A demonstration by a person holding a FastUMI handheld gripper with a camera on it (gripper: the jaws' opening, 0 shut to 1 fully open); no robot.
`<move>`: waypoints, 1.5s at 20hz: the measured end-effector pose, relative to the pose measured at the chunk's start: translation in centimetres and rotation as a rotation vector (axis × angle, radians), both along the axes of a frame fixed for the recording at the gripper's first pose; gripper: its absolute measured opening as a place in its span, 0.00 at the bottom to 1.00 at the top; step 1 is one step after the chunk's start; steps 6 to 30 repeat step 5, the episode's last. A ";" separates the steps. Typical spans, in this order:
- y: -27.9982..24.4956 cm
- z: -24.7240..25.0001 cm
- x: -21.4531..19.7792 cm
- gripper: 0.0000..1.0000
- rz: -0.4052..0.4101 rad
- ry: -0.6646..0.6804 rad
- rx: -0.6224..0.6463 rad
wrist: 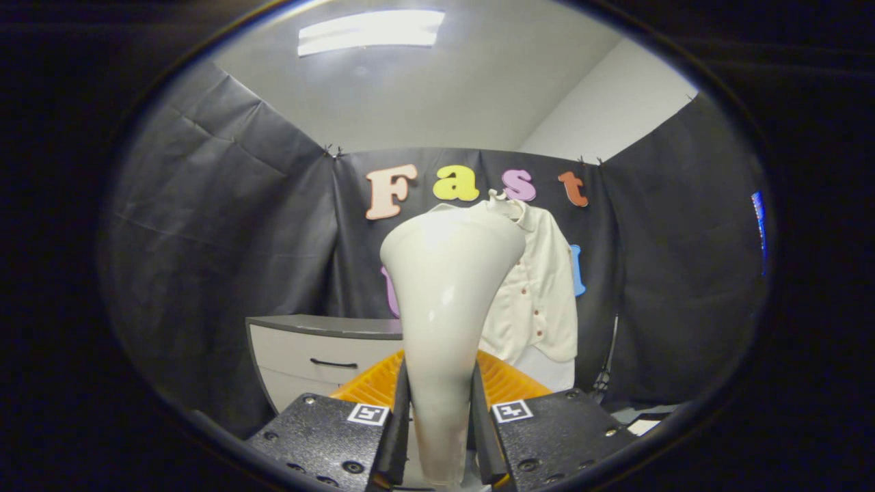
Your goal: Iron the clothes twice with a garment steamer, once on the left side and once on the right side.
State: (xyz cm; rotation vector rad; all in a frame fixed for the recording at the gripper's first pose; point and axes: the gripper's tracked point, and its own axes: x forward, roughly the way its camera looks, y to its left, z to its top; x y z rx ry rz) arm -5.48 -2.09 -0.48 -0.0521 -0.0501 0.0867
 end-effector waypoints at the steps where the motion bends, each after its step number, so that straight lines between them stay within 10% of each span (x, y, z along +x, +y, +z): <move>1: 0.3 -0.5 -0.5 0.40 0.020 0.022 -0.006; 30: 0.1 -0.1 -1.7 0.41 0.030 0.021 -0.014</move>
